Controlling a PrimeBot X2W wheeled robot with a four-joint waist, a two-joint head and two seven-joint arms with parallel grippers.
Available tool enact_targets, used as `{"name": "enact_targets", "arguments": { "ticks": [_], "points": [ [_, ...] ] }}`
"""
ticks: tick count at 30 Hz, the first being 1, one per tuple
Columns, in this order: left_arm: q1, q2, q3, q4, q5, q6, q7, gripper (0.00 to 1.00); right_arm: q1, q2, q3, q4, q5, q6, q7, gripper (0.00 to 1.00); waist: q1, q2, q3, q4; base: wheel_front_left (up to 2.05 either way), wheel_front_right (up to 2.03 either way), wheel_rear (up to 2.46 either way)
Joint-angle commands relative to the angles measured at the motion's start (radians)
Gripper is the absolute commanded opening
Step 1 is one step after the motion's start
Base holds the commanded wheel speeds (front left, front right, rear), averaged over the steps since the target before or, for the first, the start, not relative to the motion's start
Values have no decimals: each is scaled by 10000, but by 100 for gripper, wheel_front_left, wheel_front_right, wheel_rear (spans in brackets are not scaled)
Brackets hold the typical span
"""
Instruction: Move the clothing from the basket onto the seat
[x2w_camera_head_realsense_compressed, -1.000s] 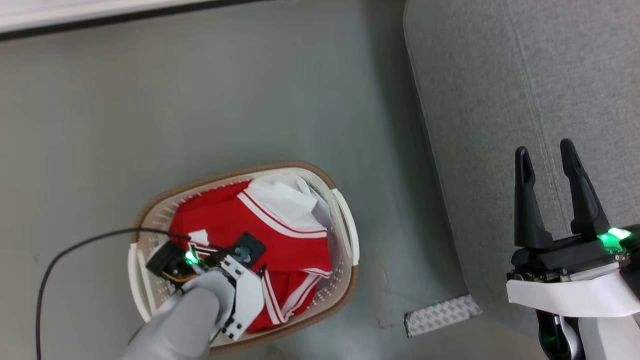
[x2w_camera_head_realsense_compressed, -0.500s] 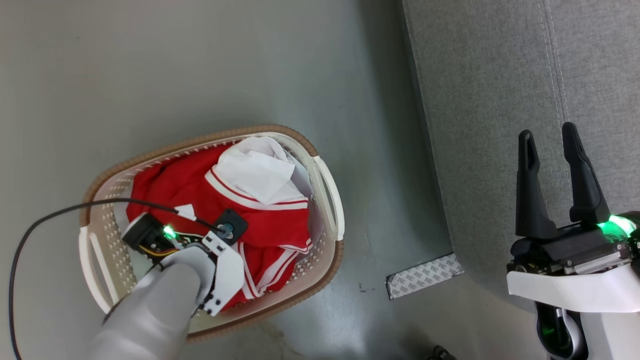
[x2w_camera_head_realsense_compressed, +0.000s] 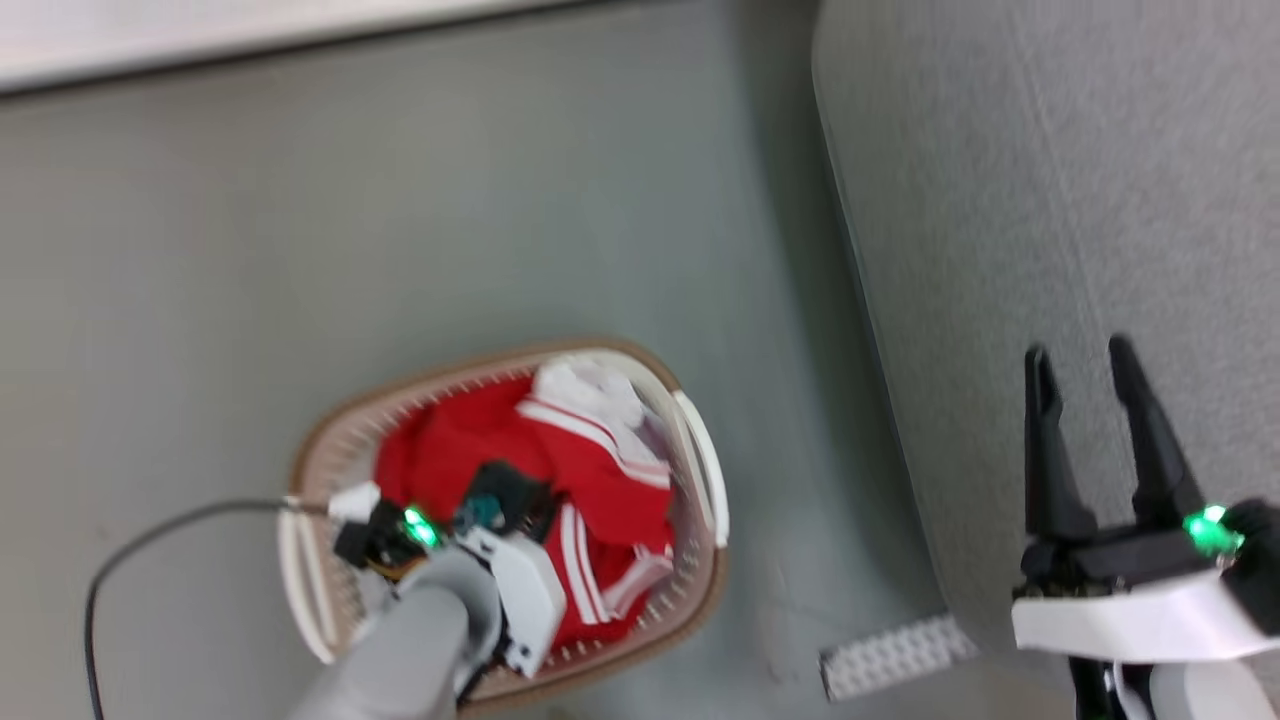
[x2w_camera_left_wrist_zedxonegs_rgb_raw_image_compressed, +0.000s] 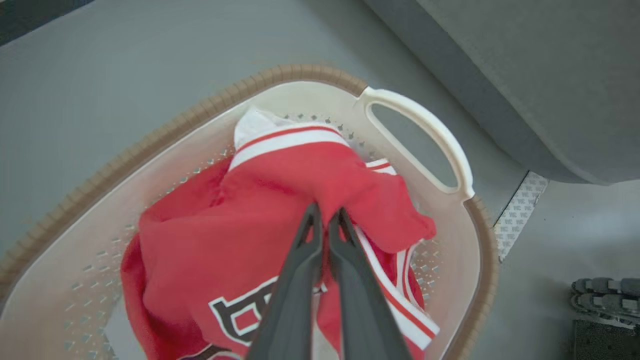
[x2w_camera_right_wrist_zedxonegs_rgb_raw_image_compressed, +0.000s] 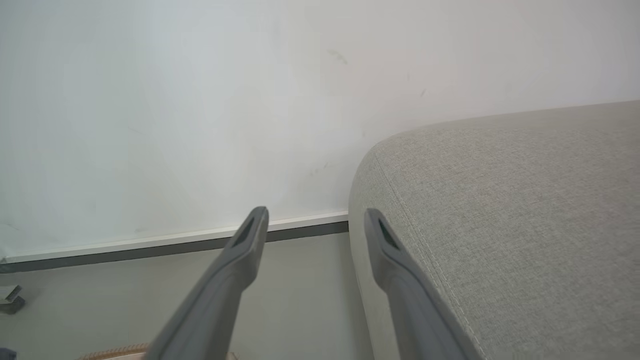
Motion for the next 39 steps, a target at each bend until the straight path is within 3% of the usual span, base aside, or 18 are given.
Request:
{"name": "enact_targets", "arguments": {
  "ticks": [1, 12, 25, 39],
  "points": [
    [341, -38, -48, -240, -225, 9, -69, 0, 260, -22, -69, 114, -129, -21, 3, 100, 0, 0, -1289, 677, 0, 0, 0],
    [2481, 105, 174, -2808, -1677, 51, -139, 0, 1802, -22, -625, 546, -683, -21, 4, 100, 0, 0, -3761, 1818, 0, 0, 0],
    [4743, 715, 550, -6609, -2376, 811, 655, 0, 2951, -22, -796, 769, -963, -21, 4, 100, 0, 0, -5475, 2363, 0, 0, 0],
    [5805, 1365, 901, -10506, -2771, 1590, 1735, 0, 3030, -325, 314, 978, -1630, -21, 4, 100, 0, 0, -6171, 2449, 0, 0, 0]
  ]
}}
